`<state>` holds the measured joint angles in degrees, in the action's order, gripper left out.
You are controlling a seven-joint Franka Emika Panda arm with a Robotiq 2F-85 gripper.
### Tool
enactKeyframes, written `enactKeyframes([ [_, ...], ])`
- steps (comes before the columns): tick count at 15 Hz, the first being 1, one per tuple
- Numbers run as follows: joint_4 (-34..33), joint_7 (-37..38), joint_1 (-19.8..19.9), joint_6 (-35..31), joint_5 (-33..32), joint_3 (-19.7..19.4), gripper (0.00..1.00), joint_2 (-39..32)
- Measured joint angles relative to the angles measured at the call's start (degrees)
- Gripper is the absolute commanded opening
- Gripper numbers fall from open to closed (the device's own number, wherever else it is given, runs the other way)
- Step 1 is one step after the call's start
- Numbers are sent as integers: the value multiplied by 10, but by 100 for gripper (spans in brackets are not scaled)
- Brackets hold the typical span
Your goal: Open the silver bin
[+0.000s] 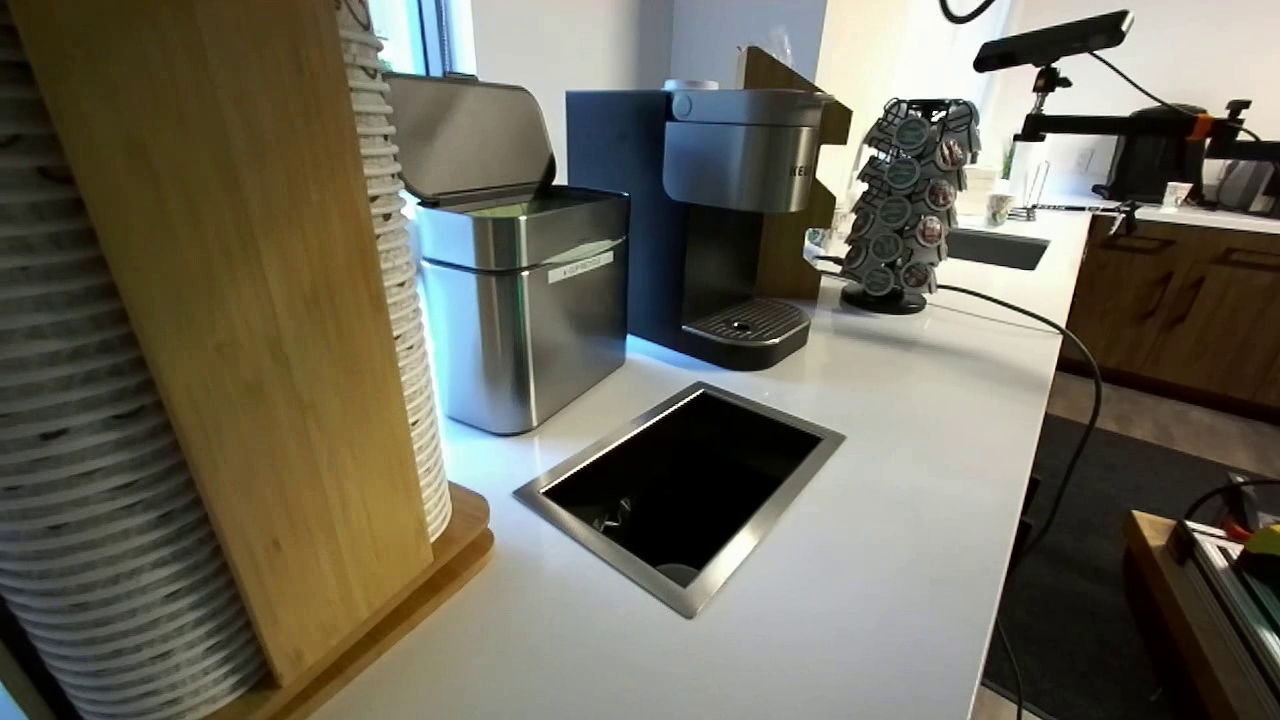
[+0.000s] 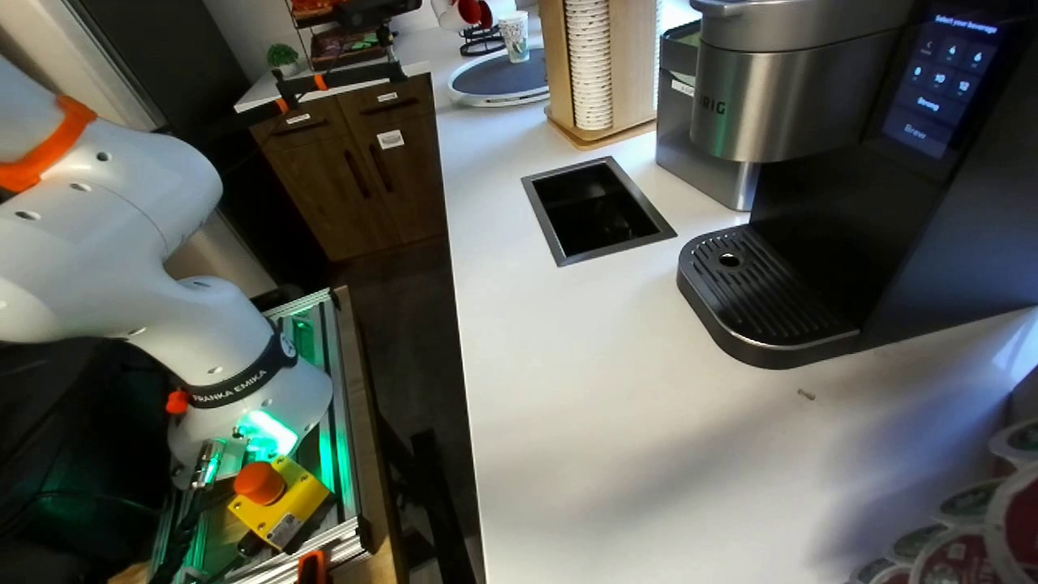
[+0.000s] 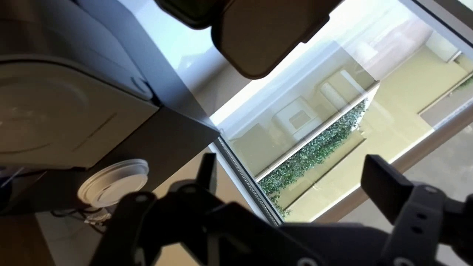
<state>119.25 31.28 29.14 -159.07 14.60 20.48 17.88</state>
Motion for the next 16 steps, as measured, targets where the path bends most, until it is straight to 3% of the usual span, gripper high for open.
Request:
enactKeyframes([
  [4,56,22,-1,46,-135,-29,100,76],
  [7,93,69,14,54,-256,-28,100,117],
  [13,158,192,92,67,-459,38,100,188],
  [16,170,213,111,80,-483,59,100,211],
])
